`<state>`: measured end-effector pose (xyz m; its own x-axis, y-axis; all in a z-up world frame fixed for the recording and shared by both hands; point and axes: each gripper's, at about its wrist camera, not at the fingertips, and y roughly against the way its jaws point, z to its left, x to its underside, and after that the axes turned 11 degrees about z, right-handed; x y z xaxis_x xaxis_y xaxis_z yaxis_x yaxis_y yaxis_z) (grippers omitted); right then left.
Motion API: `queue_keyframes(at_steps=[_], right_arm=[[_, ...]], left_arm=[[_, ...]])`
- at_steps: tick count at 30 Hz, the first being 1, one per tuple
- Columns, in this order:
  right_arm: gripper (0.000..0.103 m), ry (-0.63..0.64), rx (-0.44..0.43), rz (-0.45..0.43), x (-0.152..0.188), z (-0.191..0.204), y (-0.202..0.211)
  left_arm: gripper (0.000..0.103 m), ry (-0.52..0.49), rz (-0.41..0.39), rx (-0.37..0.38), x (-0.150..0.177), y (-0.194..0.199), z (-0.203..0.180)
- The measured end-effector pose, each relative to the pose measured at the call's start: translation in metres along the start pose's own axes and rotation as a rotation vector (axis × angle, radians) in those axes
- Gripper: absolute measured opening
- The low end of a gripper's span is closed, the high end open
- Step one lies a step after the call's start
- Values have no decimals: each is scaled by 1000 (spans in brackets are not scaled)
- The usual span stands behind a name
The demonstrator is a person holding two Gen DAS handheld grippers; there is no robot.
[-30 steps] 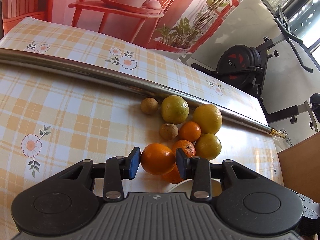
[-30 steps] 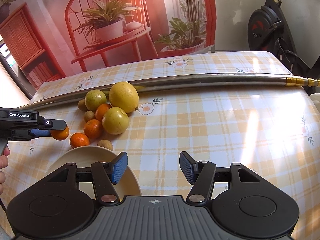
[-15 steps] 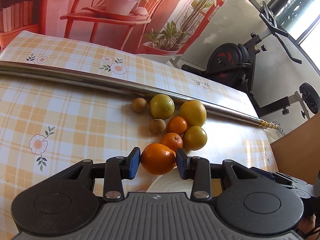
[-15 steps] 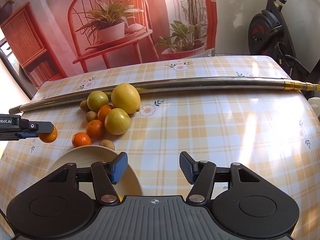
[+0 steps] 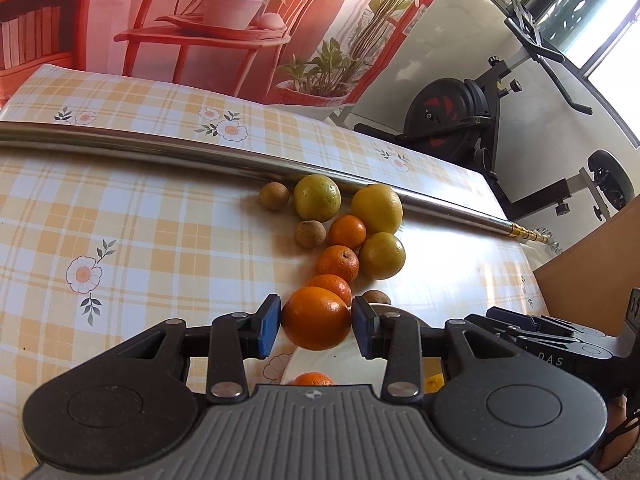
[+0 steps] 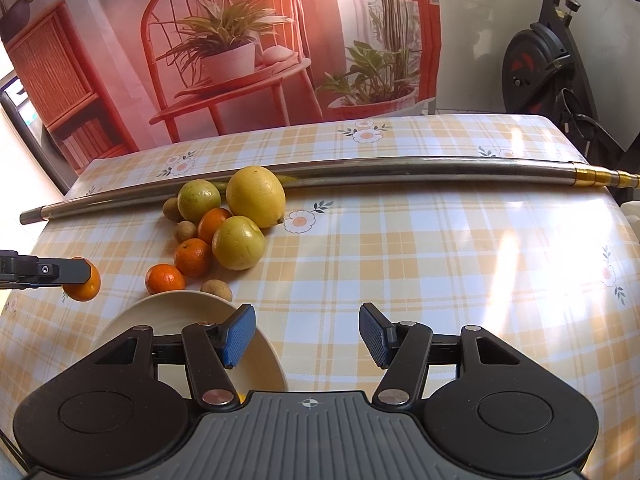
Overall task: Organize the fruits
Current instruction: 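Carry the orange toward the plate with the left gripper while the right grasps a pale grapefruit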
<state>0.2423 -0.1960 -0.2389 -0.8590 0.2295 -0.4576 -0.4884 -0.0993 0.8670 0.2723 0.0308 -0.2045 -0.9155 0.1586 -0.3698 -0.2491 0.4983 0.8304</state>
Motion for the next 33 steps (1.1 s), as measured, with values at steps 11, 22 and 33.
queue_keyframes(at_steps=[11, 22, 33], right_arm=[[55, 64, -22, -16, -10, 4, 0], [49, 169, -64, -34, -43, 22, -19], [46, 228, -120, 9, -71, 43, -62]], left_arm=[[41, -14, -1, 13, 6, 4, 2], [41, 16, -13, 18, 2, 1, 6], [41, 9, 1, 11, -1, -5, 5]])
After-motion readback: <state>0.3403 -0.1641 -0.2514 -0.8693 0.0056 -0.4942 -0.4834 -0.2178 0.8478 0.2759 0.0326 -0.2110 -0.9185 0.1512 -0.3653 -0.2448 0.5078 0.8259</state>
